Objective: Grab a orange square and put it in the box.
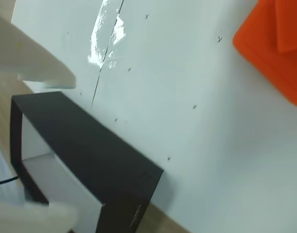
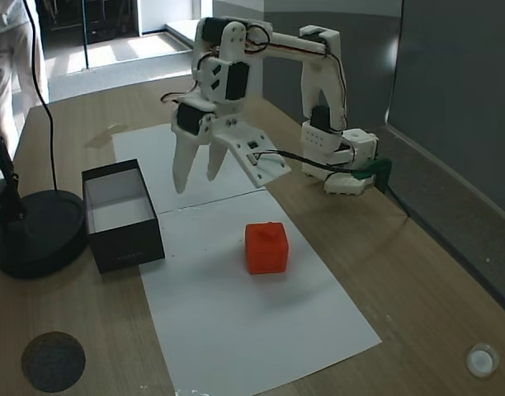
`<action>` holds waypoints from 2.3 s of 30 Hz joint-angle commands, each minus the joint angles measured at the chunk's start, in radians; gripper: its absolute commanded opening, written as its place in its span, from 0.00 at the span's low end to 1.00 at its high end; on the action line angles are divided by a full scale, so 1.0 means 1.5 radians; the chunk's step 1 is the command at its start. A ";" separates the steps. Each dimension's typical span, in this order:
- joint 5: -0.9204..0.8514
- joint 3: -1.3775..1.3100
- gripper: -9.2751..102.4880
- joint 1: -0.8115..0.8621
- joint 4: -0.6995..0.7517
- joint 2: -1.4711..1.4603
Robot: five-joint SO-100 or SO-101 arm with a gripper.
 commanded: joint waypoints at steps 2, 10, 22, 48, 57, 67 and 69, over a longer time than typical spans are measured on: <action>0.038 0.077 0.45 -0.075 -0.021 0.020; 0.057 0.271 0.43 -0.179 -0.129 0.087; 0.057 0.453 0.43 -0.184 -0.242 0.164; 0.050 0.496 0.27 -0.300 -0.244 0.164; 0.028 0.490 0.26 -0.262 -0.261 0.166; -0.018 0.489 0.43 -0.189 -0.270 0.165; -0.018 0.490 0.43 -0.179 -0.285 0.164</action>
